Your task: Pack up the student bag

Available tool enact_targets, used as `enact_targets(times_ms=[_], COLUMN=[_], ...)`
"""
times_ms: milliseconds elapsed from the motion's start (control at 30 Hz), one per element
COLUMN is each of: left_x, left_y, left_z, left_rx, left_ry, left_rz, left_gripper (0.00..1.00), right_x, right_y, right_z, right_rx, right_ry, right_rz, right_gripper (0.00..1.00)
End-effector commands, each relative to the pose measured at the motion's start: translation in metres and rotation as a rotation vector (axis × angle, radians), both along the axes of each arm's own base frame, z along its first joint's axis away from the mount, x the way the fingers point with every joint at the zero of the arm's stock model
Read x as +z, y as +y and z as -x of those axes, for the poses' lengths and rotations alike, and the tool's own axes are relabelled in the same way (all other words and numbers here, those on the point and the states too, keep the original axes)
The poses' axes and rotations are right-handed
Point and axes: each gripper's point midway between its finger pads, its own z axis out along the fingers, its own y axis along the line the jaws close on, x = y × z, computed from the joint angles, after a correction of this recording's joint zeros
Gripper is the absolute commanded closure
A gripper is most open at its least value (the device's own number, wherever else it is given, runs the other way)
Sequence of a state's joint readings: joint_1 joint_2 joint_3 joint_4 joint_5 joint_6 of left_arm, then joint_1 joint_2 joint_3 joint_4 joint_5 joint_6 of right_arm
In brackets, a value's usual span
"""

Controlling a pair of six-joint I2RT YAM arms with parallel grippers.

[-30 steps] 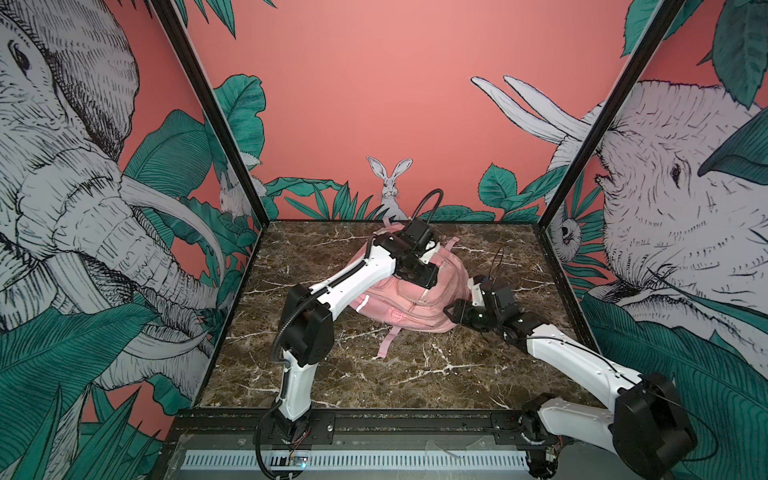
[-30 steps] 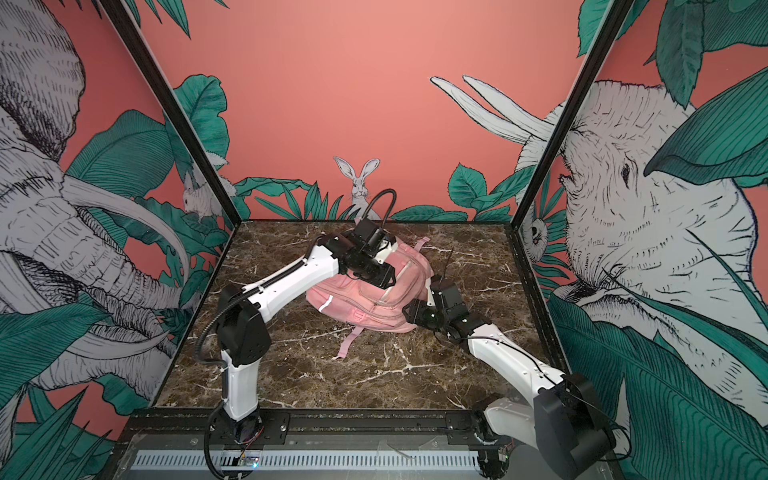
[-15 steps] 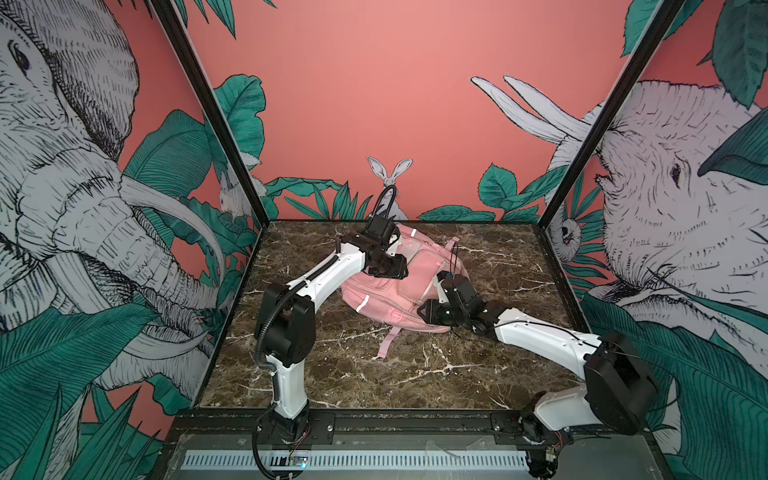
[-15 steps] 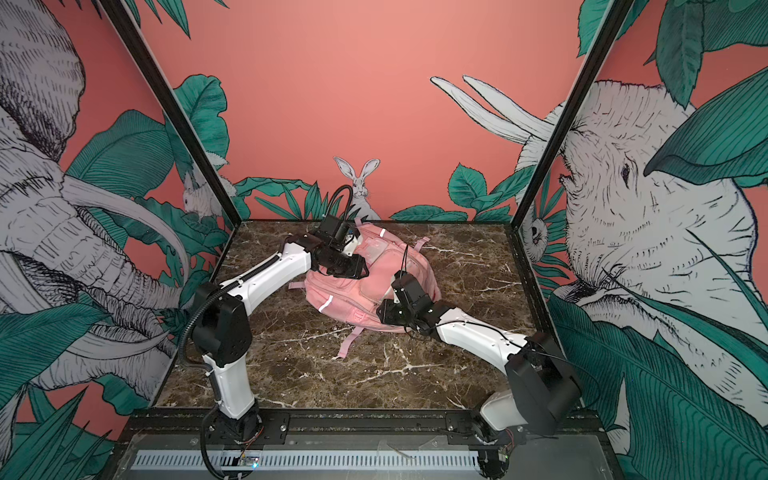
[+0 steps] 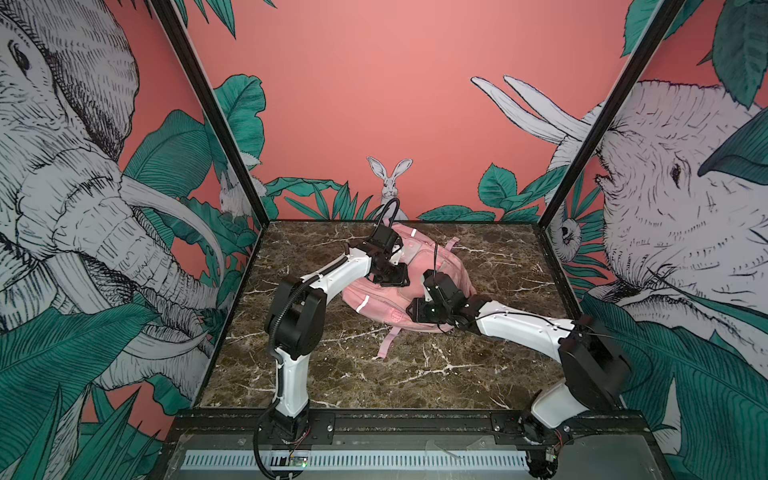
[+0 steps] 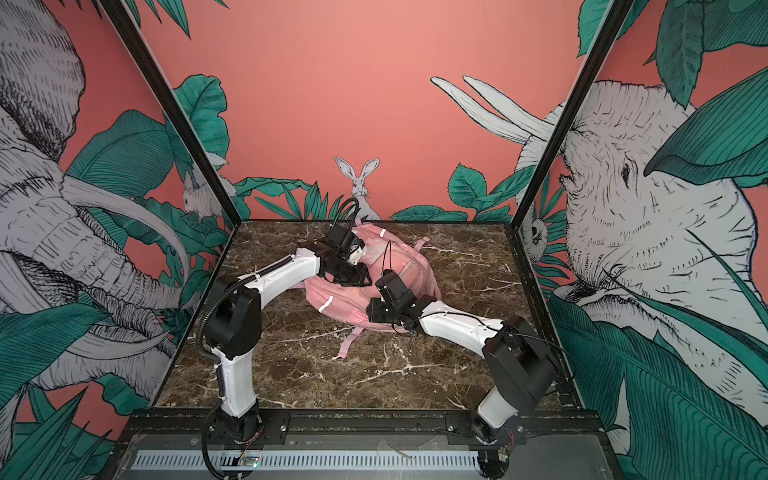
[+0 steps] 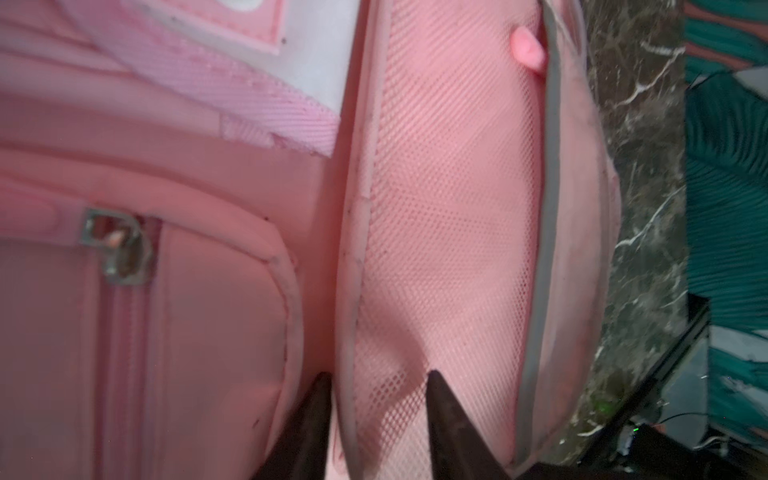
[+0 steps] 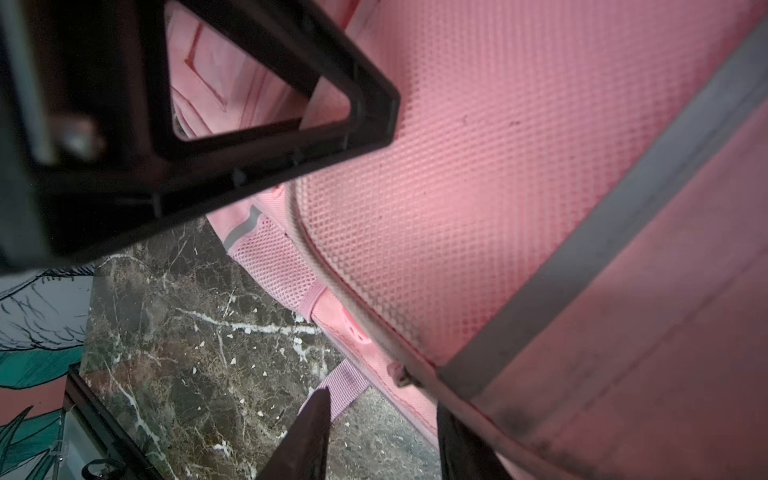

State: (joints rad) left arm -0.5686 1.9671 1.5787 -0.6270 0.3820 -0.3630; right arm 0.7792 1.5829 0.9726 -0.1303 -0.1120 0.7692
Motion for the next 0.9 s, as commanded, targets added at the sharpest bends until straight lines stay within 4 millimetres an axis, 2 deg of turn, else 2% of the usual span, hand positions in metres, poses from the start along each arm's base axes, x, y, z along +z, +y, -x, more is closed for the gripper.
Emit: enact_targets(times_ms=[0,133,467,667,767,867], left_x=[-0.001,0.006,0.011,0.006,0.004,0.003], left_y=[-0.005,-0.007,-0.007,-0.005,-0.004,-0.003], left_z=[0.008,0.009,0.012,0.014,0.013,0.01], left_rx=[0.019,0.027,0.032,0.035,0.038,0.042], left_ry=[0.048,0.045,0.049,0.052,0.048,0.046], left_rz=[0.068,0.094,0.114,0.102,0.095,0.091], left_gripper=[0.76,0.88,0.95,0.96,0.96,0.96], right_x=[-0.006,-0.012,-0.024,-0.03,-0.03,-0.025], right_y=[-0.001,-0.004,-0.018,-0.032,-0.032,-0.03], right_z=[-0.012,-0.015,-0.024,-0.027,-0.024,-0.018], right_rx=[-0.023,-0.038,-0.097,-0.14,-0.131,-0.117], right_ry=[-0.031,-0.032,-0.058,-0.087,-0.082,-0.085], right_rz=[0.052,0.092,0.162,0.217,0.214,0.21], right_gripper=[0.58,0.58,0.62,0.73,0.82,0.86])
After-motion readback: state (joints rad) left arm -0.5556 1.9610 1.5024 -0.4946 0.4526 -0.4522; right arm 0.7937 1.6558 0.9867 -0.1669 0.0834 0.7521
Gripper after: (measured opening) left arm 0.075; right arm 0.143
